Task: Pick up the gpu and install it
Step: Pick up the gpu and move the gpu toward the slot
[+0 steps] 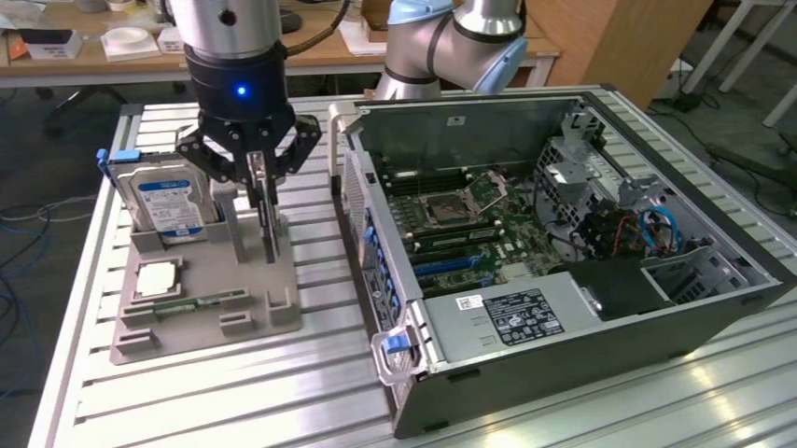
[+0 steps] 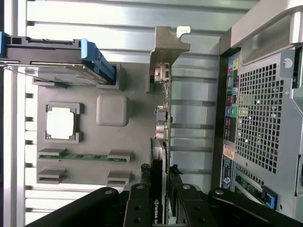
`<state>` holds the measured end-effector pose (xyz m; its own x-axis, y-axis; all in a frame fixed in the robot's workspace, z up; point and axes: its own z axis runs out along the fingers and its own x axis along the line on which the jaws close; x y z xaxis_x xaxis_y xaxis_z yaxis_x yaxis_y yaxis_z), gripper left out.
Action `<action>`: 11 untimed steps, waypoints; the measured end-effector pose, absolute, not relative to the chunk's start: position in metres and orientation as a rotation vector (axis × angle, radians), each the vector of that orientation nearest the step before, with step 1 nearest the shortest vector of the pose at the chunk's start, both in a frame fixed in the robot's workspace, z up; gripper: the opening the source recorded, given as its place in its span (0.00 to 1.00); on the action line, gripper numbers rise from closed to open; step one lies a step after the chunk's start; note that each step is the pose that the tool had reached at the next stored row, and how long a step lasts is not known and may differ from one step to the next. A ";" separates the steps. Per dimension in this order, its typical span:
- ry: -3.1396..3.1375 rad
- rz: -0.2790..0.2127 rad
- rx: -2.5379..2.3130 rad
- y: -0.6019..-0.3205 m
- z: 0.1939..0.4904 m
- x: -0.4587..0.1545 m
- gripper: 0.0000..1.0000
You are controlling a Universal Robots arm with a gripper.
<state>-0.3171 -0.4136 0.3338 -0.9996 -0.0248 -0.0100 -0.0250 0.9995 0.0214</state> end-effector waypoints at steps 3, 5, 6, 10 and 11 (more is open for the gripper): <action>3.132 0.034 -0.039 -0.414 0.338 -0.317 0.26; 3.132 0.034 -0.039 -0.414 0.340 -0.317 0.26; 3.131 0.034 -0.039 -0.414 0.342 -0.317 0.26; 3.131 0.034 -0.039 -0.414 0.348 -0.317 0.26; 3.131 0.034 -0.039 -0.414 0.350 -0.317 0.26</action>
<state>-0.3171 -0.4136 0.3495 -0.9996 -0.0248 -0.0100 -0.0251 0.9995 0.0214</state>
